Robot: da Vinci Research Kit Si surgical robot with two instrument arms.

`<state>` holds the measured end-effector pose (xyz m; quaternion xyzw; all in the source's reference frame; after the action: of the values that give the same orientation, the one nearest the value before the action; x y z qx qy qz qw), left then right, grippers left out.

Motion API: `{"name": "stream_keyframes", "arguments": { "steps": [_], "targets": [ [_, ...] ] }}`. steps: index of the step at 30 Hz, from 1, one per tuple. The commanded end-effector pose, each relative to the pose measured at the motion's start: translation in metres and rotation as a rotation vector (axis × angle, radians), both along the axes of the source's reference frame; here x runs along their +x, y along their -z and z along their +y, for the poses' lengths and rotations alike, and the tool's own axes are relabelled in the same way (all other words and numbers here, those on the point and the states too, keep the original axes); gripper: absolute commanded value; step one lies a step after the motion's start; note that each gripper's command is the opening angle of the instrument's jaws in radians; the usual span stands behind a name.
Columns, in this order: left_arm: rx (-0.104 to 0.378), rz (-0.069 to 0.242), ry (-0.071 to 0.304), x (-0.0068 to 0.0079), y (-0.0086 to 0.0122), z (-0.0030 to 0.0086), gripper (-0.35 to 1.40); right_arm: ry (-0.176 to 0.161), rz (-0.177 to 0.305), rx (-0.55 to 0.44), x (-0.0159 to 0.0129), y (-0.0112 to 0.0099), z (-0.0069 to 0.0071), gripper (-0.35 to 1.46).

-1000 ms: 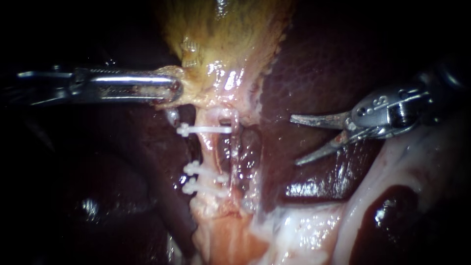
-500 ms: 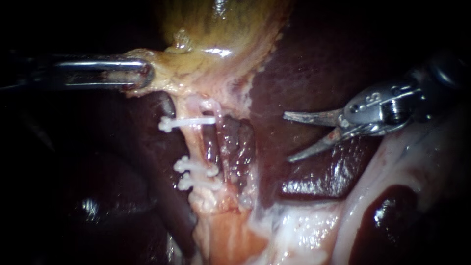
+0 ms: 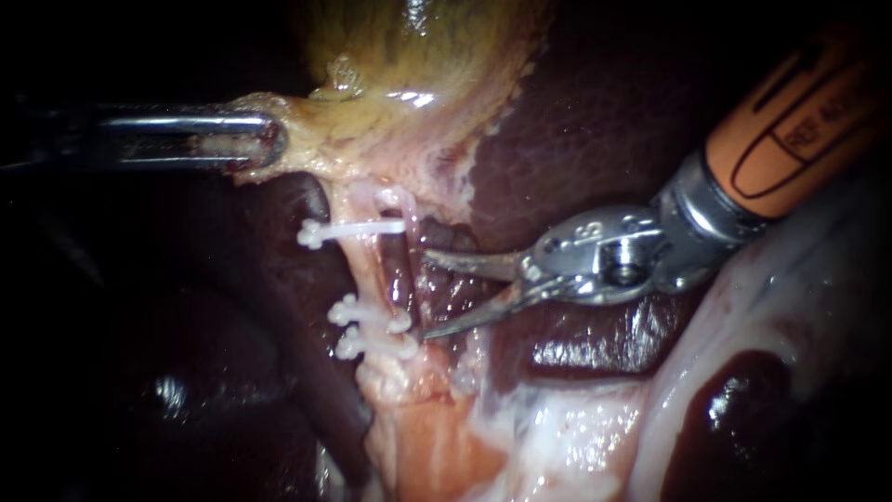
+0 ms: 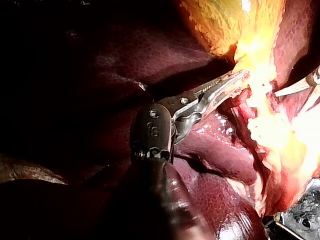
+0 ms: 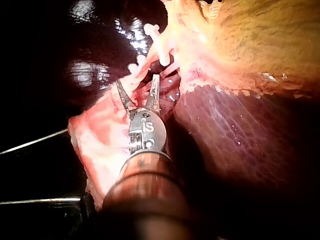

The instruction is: Go to the cutting position left tube

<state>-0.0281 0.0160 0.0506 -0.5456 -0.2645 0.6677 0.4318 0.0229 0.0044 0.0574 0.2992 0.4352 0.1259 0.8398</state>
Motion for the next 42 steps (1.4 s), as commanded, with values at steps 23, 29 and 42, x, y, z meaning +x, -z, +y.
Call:
{"name": "stream_keyframes", "arguments": {
  "steps": [23,29,42],
  "targets": [
    [-0.002,0.001,0.001,-0.0002,-0.0003,-0.0001,-0.35,-0.039,0.002,0.073,0.0062,-0.0057,0.0004,1.40],
    [-0.002,0.002,0.002,-0.0004,-0.0004,-0.0001,-0.35,-0.065,0.049,0.137,0.0088,-0.0061,0.0008,1.40],
    [-0.002,0.002,0.003,-0.0005,-0.0004,-0.0001,-0.35,-0.081,0.169,0.283,0.0110,-0.0041,0.0002,1.41]
  ]
}}
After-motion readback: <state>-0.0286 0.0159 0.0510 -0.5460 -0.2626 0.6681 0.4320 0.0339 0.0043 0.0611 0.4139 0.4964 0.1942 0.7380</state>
